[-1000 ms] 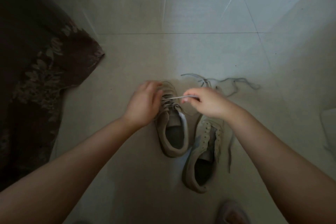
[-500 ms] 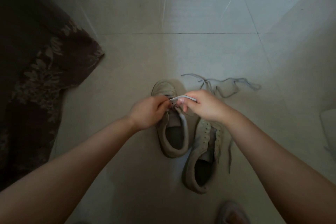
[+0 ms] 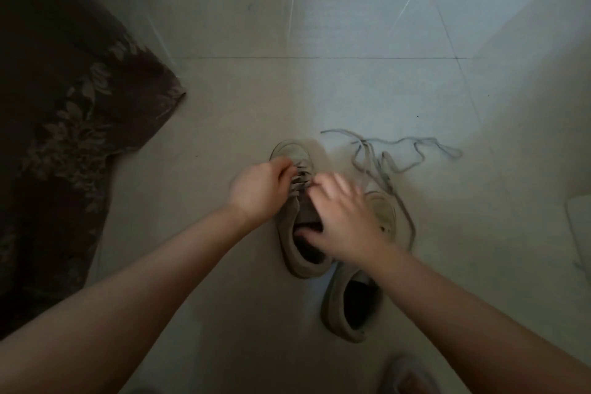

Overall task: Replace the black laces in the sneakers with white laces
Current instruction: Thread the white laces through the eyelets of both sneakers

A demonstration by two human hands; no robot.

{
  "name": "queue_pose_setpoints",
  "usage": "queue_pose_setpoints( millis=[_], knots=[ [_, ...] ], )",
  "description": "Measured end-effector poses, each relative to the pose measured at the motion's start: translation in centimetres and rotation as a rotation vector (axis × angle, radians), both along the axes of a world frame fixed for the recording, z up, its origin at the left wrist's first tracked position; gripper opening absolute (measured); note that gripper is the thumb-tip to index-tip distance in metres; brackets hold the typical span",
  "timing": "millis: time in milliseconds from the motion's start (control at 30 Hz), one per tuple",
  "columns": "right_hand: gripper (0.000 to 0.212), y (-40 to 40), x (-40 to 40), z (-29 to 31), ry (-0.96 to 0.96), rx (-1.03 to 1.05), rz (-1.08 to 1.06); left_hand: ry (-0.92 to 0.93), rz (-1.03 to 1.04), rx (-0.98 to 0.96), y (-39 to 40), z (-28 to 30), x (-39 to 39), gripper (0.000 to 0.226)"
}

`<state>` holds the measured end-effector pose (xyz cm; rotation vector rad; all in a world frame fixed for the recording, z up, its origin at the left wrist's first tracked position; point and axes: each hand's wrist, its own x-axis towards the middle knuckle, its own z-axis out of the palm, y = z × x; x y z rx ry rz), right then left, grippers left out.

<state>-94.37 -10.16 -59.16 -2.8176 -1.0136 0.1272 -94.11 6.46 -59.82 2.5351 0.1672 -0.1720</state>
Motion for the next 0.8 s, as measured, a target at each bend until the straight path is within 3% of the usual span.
queue_pose_setpoints(
  millis=[67,100,200,333,433,567,700,800],
  knots=[
    [0.096,0.4,-0.6,-2.1,0.074,-0.236,0.059,-0.001,-0.021,-0.052,-0.5,-0.3,-0.1,0.025],
    [0.100,0.7,-0.4,-2.9,0.072,-0.265,0.060,0.007,-0.034,-0.071,-0.9,-0.5,-0.2,0.026],
    [0.074,1.6,0.8,-3.9,0.023,-0.135,0.034,0.033,-0.008,-0.103,-1.5,-0.8,-0.1,0.030],
    [0.042,1.5,1.1,-3.7,-0.047,0.031,0.034,0.004,0.096,-0.203,-1.9,-0.8,0.5,0.020],
    [0.039,0.9,1.3,-4.0,0.011,0.078,0.013,-0.023,0.095,-0.210,-2.1,-1.1,0.3,0.019],
    [0.026,1.1,1.4,-3.5,0.094,0.287,-0.210,-0.066,0.047,-0.204,-1.9,-1.7,-0.4,0.021],
    [0.015,0.7,1.0,-3.4,-0.032,0.441,-0.277,-0.129,0.118,-0.191,-1.3,-1.4,-0.8,0.023],
    [0.014,-0.1,1.0,-3.7,0.117,0.578,-0.372,-0.110,0.199,-0.160,-0.7,-1.4,-1.5,0.018]
  ],
)
